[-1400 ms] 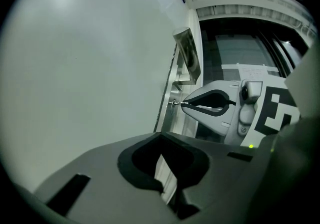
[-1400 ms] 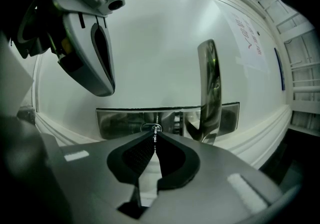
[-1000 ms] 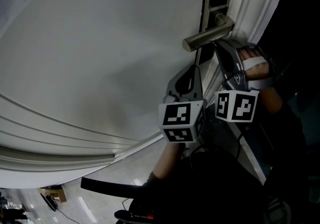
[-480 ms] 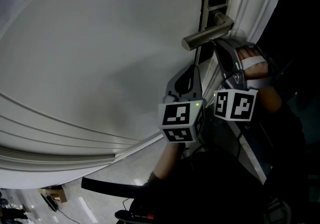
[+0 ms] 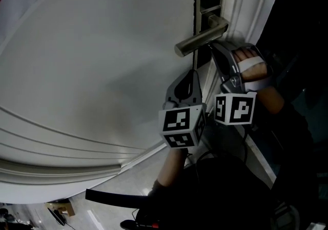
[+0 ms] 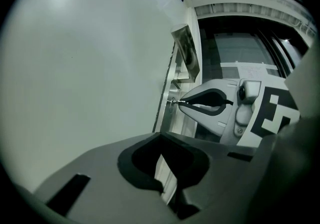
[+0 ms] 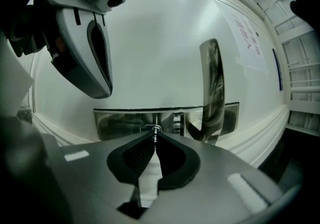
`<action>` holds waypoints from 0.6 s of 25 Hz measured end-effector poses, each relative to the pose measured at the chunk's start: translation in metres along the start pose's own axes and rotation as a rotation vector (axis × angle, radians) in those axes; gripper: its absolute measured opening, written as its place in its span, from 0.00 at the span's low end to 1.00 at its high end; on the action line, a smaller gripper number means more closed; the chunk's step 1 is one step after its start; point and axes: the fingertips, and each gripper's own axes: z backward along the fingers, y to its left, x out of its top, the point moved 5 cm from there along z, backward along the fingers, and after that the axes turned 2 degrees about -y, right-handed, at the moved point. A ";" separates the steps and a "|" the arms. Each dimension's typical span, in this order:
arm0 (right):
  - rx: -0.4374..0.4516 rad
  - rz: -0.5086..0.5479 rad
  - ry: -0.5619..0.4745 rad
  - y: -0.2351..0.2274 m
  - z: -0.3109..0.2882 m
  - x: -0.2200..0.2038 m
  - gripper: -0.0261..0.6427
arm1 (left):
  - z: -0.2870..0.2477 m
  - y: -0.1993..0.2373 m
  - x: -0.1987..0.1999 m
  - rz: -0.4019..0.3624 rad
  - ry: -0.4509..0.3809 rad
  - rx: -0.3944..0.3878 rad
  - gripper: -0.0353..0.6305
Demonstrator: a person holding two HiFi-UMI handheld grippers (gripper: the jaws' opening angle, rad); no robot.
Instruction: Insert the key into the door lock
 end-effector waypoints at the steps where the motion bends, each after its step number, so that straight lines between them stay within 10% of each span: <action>1: 0.000 0.000 -0.001 0.000 0.000 0.000 0.06 | -0.001 -0.001 -0.001 -0.010 0.001 -0.003 0.05; 15: 0.022 -0.027 -0.015 -0.002 0.001 -0.003 0.06 | -0.003 -0.003 -0.001 -0.026 0.000 -0.021 0.05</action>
